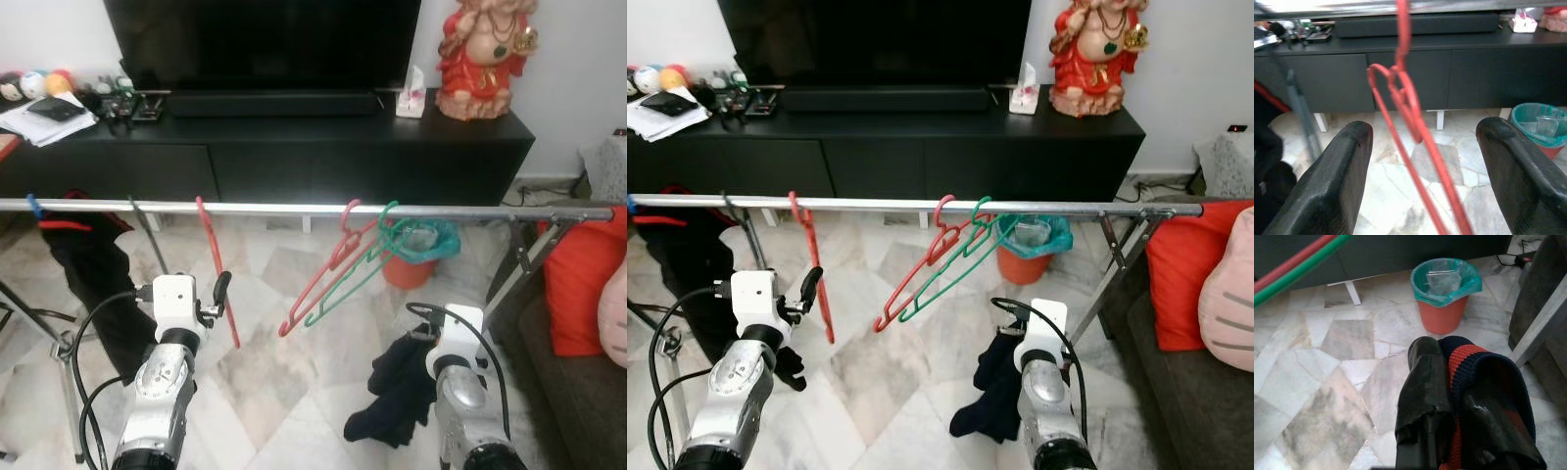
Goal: Hang hanger
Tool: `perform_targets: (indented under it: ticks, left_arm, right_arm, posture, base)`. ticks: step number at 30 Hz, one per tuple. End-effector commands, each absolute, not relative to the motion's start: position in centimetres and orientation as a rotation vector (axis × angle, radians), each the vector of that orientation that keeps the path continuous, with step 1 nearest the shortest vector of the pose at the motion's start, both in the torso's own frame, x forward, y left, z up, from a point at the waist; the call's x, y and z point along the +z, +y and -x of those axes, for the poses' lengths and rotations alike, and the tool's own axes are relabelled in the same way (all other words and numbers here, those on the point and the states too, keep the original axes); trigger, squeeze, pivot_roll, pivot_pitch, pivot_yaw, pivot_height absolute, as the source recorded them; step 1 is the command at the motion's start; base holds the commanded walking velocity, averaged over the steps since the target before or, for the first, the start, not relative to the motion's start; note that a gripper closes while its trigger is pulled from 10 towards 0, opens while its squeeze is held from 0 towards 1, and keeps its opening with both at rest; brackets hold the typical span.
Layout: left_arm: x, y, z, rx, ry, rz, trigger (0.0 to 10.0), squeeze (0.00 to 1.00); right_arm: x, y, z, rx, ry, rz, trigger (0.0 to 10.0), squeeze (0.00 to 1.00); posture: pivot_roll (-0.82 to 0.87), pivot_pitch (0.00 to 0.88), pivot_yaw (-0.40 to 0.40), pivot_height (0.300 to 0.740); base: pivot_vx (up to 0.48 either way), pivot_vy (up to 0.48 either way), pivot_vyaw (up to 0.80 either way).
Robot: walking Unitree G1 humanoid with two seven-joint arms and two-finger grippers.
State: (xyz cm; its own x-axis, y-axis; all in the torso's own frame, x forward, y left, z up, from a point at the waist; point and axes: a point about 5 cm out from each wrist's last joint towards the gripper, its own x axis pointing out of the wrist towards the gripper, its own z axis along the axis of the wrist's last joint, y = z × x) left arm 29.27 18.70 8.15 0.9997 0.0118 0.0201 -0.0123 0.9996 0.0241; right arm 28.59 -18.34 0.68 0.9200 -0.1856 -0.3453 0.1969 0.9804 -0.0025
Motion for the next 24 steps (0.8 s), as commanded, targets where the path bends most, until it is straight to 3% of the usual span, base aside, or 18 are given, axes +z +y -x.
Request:
perform_targets:
  ticks: [1,7,19,24]
  left_arm:
    - [8.5,18.7,-29.3,0.010,-0.026,-0.031,10.0,0.00]
    - [8.5,18.7,-29.3,0.008,-0.028,-0.038,10.0,0.00]
    - [9.0,18.0,-28.3,-0.053,-0.007,-0.082,10.0,0.00]
    - [10.1,17.9,-29.2,-0.056,0.031,-0.075,10.0,0.00]
  right_arm:
    - [1.0,-18.3,-28.9,-0.198,0.340,-0.032,10.0,0.00]
    - [0.9,-18.2,-28.9,-0.195,0.345,-0.033,10.0,0.00]
    - [0.8,-18.1,-28.8,-0.190,0.347,-0.037,10.0,0.00]
    - [0.7,-18.0,-28.8,-0.184,0.348,-0.038,10.0,0.00]
  posture:
    - [-0.04,0.000,0.021,0.740]
    - [-0.04,0.000,0.020,0.740]
    - [-0.03,0.000,0.018,0.740]
    - [-0.03,0.000,0.014,0.740]
  base:
    - [0.337,0.000,0.00]
    - [0.323,0.000,0.00]
    - [0.000,0.000,0.00]
    - [0.000,0.000,0.00]
